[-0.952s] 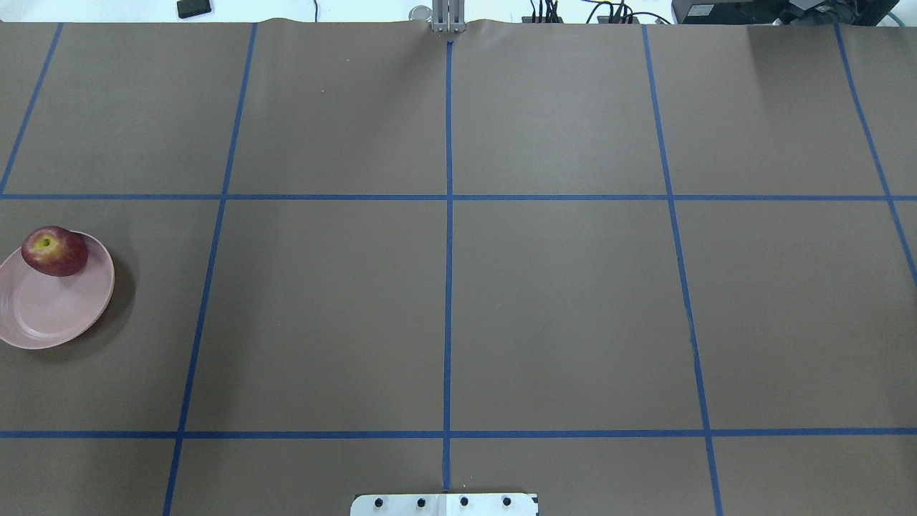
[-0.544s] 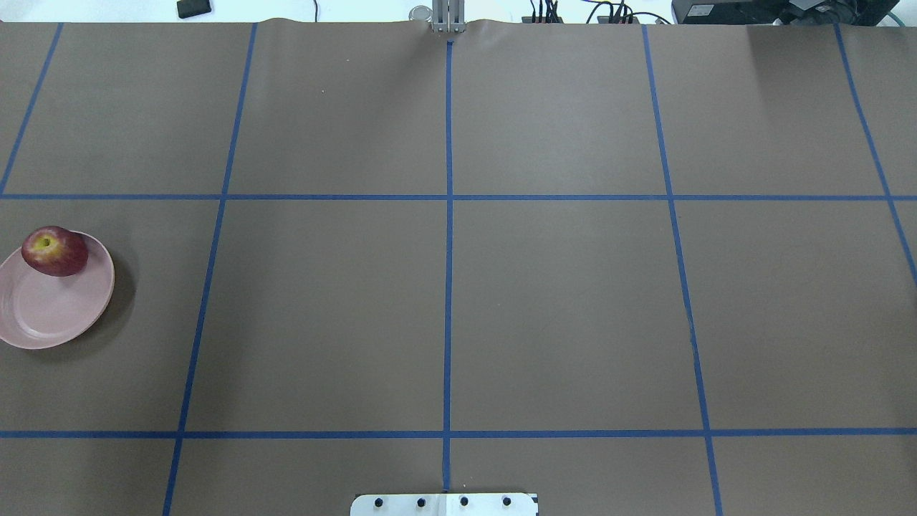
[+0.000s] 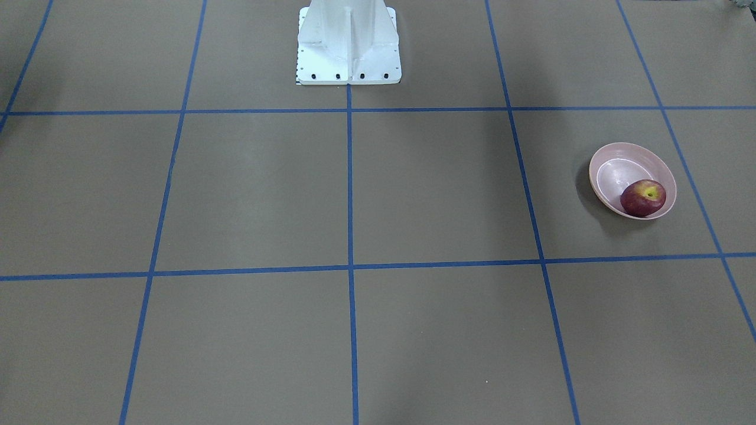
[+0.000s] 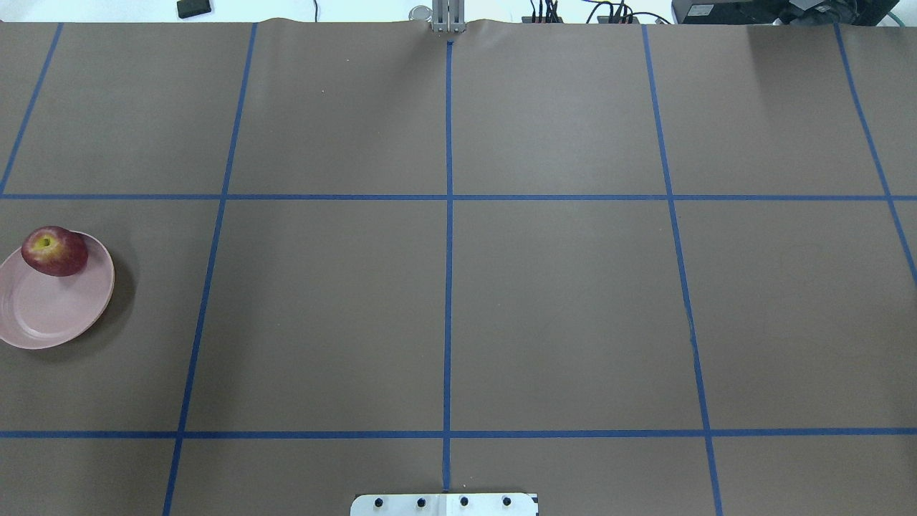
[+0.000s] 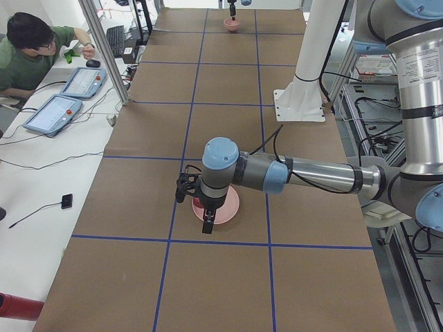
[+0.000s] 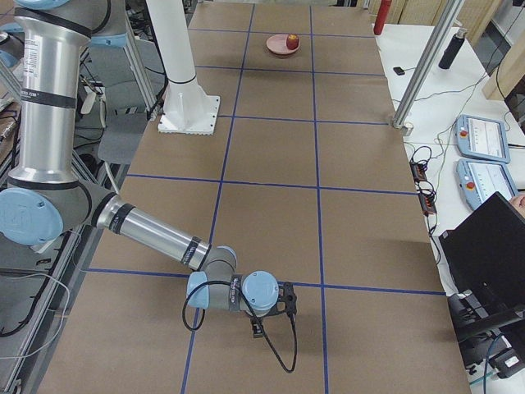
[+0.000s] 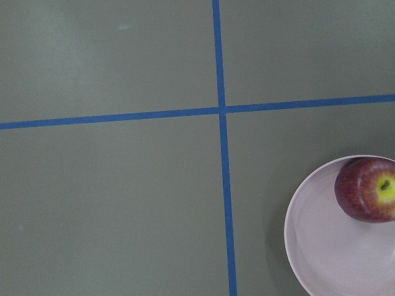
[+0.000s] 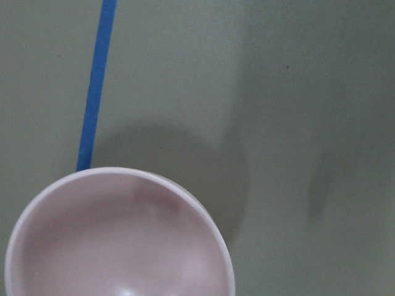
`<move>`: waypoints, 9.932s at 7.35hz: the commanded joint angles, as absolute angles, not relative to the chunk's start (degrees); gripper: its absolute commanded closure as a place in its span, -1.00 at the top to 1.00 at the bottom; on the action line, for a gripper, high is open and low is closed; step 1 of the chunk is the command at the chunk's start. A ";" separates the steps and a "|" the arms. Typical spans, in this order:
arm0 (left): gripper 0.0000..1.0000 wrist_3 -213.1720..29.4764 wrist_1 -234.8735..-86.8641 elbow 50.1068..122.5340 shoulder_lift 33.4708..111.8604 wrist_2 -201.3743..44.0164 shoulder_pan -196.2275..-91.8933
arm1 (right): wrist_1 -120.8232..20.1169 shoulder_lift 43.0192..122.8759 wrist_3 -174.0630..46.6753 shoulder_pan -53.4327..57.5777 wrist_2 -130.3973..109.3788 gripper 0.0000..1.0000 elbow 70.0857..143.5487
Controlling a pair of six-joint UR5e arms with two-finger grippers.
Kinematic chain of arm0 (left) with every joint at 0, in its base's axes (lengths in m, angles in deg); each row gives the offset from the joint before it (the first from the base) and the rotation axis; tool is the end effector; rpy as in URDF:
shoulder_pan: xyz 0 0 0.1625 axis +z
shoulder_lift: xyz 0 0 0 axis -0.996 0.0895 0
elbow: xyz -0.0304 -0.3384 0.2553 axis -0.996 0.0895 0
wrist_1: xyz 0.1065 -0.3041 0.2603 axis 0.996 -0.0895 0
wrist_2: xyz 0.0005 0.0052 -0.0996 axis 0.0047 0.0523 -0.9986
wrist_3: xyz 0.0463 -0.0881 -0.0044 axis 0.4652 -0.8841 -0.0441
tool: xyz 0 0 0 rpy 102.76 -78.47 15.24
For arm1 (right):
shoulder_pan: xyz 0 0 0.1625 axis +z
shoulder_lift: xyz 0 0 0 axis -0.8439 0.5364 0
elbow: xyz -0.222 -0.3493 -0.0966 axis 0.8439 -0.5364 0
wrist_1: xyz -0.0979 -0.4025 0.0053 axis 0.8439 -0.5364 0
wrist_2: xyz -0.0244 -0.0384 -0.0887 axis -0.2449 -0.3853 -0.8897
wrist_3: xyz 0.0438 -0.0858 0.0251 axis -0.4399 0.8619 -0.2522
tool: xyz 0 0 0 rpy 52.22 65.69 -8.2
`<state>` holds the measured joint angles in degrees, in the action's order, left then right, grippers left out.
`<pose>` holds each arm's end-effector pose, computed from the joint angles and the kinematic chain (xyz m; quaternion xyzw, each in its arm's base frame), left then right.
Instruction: Move apple from plate to bowl
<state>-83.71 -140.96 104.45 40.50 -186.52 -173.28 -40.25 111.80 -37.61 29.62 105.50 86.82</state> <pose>-0.0588 -0.4133 0.5855 0.0816 0.3414 -0.0031 0.9364 0.0391 -0.3885 0.8225 0.0055 -0.4152 -0.0897 0.9053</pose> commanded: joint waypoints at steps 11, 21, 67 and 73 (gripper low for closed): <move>0.96 -83.71 -140.83 104.25 40.50 -190.54 -173.28 | -40.75 91.25 -80.01 19.48 118.56 -1.00 99.07; 0.96 -83.80 -140.39 102.93 40.85 -190.74 -173.28 | -64.93 59.29 -107.58 -18.71 86.88 -1.00 102.53; -1.00 -118.16 -144.97 104.01 53.93 -186.70 -146.13 | -74.68 71.32 -86.83 4.23 95.84 1.00 114.63; -1.00 -151.75 -132.24 89.54 94.25 -177.03 -127.78 | -74.50 72.55 -85.87 4.40 95.67 1.00 114.72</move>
